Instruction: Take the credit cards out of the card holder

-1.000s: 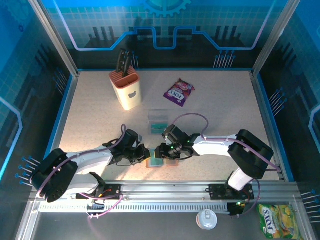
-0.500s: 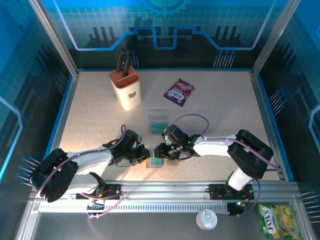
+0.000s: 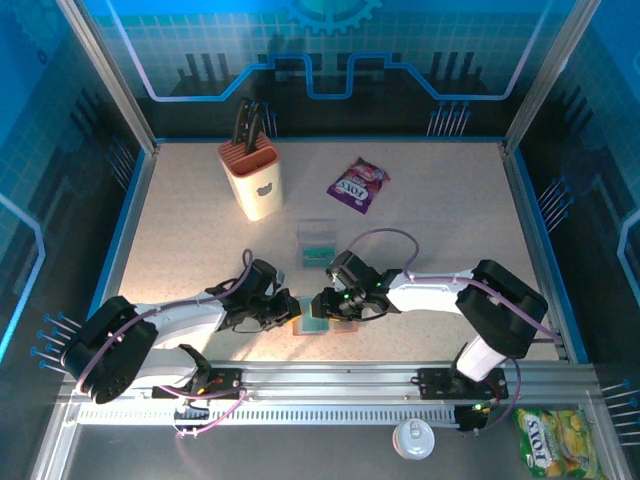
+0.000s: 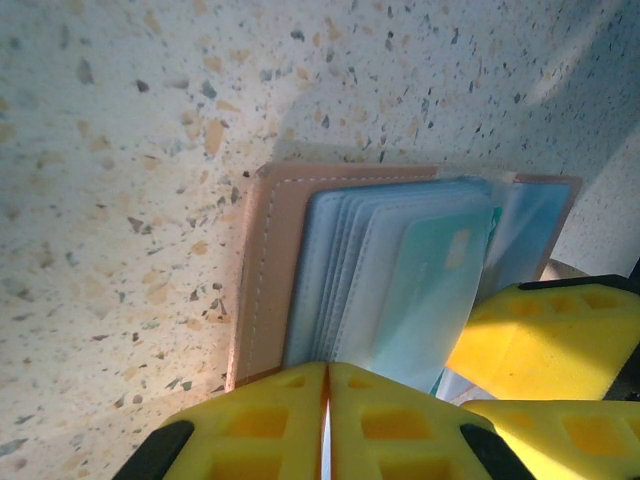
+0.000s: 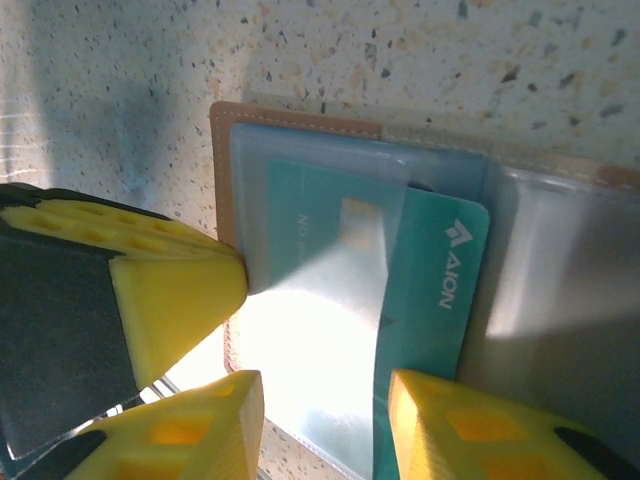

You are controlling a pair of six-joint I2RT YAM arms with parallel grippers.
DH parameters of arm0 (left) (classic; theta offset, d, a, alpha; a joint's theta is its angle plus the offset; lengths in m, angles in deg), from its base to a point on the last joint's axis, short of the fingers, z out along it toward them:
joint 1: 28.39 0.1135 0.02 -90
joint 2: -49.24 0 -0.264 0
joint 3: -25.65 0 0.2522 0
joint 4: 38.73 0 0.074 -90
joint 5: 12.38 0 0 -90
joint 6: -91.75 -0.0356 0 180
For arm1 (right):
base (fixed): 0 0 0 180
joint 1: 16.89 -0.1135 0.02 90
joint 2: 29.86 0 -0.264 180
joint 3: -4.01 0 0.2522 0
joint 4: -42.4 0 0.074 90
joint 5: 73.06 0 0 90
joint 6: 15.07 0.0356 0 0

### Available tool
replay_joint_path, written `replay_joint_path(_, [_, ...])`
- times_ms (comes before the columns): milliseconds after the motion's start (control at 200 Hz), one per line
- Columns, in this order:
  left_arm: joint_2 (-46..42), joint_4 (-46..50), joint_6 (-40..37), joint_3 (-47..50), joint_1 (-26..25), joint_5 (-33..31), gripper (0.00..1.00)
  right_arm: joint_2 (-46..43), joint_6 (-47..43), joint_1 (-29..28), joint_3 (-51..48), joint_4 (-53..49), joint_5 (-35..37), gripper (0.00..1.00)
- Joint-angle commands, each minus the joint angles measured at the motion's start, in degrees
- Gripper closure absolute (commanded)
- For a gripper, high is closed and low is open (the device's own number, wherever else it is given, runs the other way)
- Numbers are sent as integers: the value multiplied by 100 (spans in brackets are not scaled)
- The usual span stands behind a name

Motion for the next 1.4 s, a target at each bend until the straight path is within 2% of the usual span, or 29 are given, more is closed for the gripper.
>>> replay_joint_path(0, [87, 241, -77, 95, 40, -70, 89, -186, -203, 66, 137, -561, 256, 60])
replay_joint_path(605, [-312, 762, -192, -433, 29, 13, 88, -592, -256, 148, 44, -677, 302, 60])
replay_joint_path(1056, [346, 447, -165, -772, -378, 32, 91, -692, -269, 257, -56, -661, 268, 60])
replay_joint_path(1396, [682, 310, -172, -680, -395, 1, 93, -658, -291, 318, -110, -611, 224, 60])
